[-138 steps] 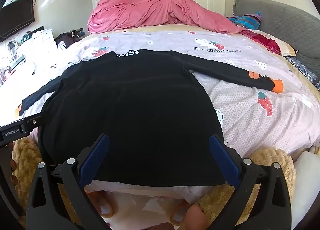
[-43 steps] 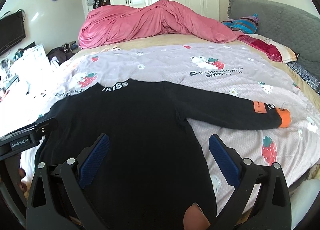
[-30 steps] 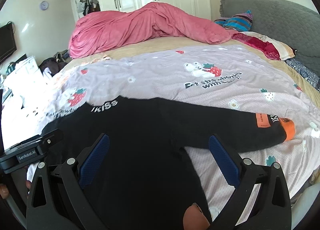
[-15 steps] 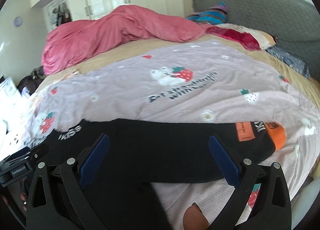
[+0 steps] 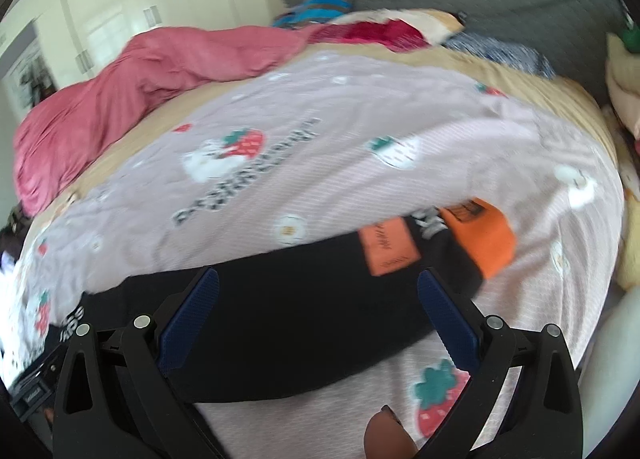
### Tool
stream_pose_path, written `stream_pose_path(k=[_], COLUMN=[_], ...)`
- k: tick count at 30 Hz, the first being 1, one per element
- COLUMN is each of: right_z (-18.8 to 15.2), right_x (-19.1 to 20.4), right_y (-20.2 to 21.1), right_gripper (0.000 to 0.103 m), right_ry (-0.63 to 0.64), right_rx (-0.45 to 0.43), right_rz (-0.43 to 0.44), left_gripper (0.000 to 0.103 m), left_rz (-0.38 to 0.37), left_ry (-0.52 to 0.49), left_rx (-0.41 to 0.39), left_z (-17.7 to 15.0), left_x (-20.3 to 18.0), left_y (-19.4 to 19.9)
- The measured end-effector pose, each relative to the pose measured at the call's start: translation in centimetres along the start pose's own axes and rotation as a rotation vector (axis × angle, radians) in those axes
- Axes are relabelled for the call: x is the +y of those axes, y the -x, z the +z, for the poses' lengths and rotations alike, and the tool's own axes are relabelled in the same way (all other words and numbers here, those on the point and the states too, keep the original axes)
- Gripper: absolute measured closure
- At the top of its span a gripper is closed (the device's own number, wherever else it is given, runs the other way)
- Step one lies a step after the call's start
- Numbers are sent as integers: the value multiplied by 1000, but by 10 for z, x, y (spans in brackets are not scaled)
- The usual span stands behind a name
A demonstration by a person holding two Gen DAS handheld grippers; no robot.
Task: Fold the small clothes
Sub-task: 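Move the right tool over to the orange-cuffed sleeve end, then close the right tool on the orange cuff and lift it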
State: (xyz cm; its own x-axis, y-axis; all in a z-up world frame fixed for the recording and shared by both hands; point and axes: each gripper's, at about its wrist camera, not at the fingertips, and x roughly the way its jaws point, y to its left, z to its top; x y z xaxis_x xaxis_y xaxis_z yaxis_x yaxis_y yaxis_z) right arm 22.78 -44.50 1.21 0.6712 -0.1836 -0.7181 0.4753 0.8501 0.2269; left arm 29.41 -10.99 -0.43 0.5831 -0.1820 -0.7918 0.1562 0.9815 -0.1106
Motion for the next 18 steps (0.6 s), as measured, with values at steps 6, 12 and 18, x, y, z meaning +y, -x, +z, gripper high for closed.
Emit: stream_pose_path(k=[6,12,18], right_z=[-10,-11,-8], right_x=[-45,-66,-93], right_y=[-18,-28,-48], right_gripper=[4,4,4], right_ry=[-134,-189,-330], right_rx=[73,82,107], right_rz=[-15,-10,22], left_gripper=[8,8,8], left_rz=[-31,-28,-31], left_ry=[23,26,50], left_rx=[-1,19,33], left_z=[0,1,1], left_x=[7,12,20], left_y=[-9,-20,-31])
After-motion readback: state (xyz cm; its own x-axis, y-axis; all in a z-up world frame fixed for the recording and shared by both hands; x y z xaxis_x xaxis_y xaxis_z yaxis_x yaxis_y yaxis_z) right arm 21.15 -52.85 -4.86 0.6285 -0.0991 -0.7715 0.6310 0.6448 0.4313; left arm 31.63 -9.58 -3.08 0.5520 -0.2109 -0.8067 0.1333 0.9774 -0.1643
